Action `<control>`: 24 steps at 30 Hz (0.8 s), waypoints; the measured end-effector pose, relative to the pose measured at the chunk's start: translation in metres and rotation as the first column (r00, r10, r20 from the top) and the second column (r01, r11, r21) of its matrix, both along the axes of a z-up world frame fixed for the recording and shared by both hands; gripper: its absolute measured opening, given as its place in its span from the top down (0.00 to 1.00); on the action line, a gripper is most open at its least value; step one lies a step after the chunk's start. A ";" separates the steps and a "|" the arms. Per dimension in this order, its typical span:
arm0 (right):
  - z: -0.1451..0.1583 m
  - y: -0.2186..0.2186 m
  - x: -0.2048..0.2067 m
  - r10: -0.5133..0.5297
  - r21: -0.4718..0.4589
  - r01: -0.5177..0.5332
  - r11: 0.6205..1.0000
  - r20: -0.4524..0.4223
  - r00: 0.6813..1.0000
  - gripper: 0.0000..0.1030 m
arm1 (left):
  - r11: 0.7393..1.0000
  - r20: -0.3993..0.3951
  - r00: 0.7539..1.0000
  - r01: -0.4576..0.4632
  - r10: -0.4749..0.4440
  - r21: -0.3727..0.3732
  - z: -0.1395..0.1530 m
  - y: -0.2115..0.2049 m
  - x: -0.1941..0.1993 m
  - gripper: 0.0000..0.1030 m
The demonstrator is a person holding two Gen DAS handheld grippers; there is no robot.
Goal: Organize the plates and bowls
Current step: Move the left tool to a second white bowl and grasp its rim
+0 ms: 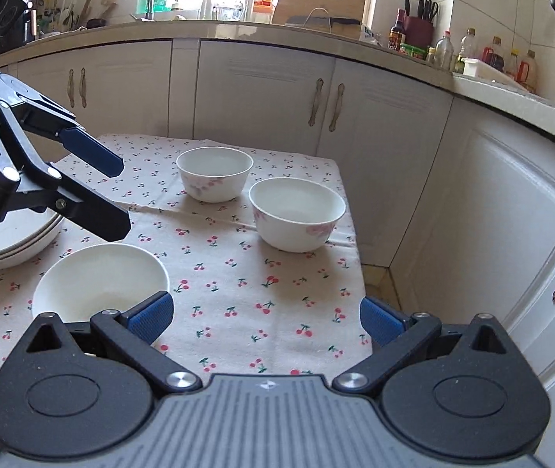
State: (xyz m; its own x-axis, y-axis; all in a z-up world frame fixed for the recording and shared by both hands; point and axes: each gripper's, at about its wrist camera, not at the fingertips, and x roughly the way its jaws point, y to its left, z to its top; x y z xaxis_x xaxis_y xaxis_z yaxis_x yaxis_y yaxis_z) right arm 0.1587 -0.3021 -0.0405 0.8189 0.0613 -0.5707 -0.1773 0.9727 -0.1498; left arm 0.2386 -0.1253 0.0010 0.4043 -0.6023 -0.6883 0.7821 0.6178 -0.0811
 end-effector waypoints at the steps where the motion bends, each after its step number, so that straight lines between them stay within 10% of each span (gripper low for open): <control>1: 0.001 -0.002 0.003 0.001 -0.002 -0.001 1.000 0.006 1.000 0.00 | 1.000 0.000 1.000 -0.003 0.003 0.004 0.001 -0.003 0.005 0.12; 24: -0.026 -0.043 0.119 0.146 0.040 -0.146 0.989 -0.011 0.989 0.00 | 0.995 -0.043 0.999 0.008 -0.004 0.095 -0.035 -0.089 0.132 0.12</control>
State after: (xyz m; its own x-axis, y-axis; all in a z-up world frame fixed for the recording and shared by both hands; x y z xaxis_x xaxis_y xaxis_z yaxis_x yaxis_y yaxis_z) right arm 0.2779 -0.3451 -0.0667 0.7916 0.2022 -0.5766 -0.3195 0.9413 -0.1087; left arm 0.3704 -0.2147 -0.0342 0.3699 -0.5358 -0.7590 0.7828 0.6198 -0.0560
